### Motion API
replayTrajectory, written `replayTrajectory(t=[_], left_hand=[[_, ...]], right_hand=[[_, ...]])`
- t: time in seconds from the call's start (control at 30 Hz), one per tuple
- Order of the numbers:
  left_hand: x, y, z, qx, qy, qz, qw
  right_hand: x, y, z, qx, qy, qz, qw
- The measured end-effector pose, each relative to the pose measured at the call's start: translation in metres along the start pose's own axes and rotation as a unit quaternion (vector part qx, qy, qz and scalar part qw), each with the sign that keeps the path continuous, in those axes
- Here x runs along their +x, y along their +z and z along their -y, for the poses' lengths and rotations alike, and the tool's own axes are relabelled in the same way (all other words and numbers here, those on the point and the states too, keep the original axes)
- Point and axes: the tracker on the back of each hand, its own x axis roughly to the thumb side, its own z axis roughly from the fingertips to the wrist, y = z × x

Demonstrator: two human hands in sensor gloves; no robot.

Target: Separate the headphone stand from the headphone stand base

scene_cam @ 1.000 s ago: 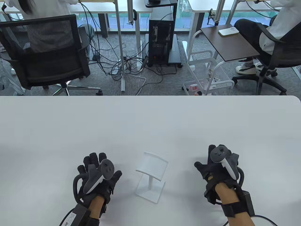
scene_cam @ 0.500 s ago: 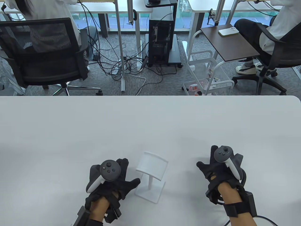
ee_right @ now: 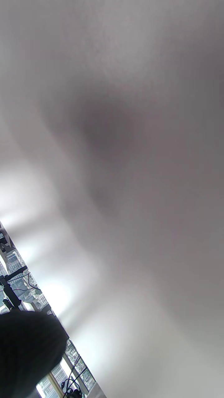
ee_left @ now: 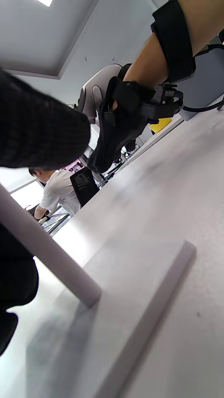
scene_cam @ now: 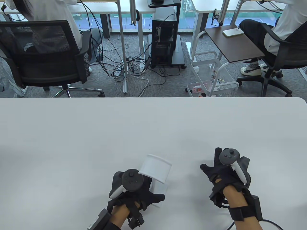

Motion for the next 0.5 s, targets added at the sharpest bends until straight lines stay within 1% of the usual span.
replayTrajectory(t=[0.1, 0.13, 0.2, 0.27, 0.33, 0.5], left_hand=[[-0.001, -0.006, 0.005, 0.005, 0.023, -0.004, 1.0], [-0.001, -0.007, 0.006, 0.018, 0.031, -0.004, 0.999], [0.0, -0.009, 0.006, 0.03, 0.036, 0.001, 0.999], [0.0, -0.01, 0.007, 0.031, 0.035, -0.001, 0.999], [-0.001, -0.011, 0.006, 0.028, 0.035, -0.001, 0.999], [-0.008, -0.006, -0.003, 0.054, 0.066, -0.003, 0.996]], right_hand=[[0.001, 0.001, -0.001, -0.001, 0.005, 0.002, 1.0], [0.002, 0.002, 0.0, -0.004, 0.005, 0.005, 1.0], [0.003, 0.003, 0.0, -0.007, 0.002, 0.012, 1.0], [0.004, 0.004, 0.0, -0.011, -0.001, 0.017, 1.0], [0.004, 0.004, 0.0, -0.015, -0.004, 0.02, 1.0], [0.005, 0.005, 0.001, -0.024, -0.011, 0.029, 0.999]])
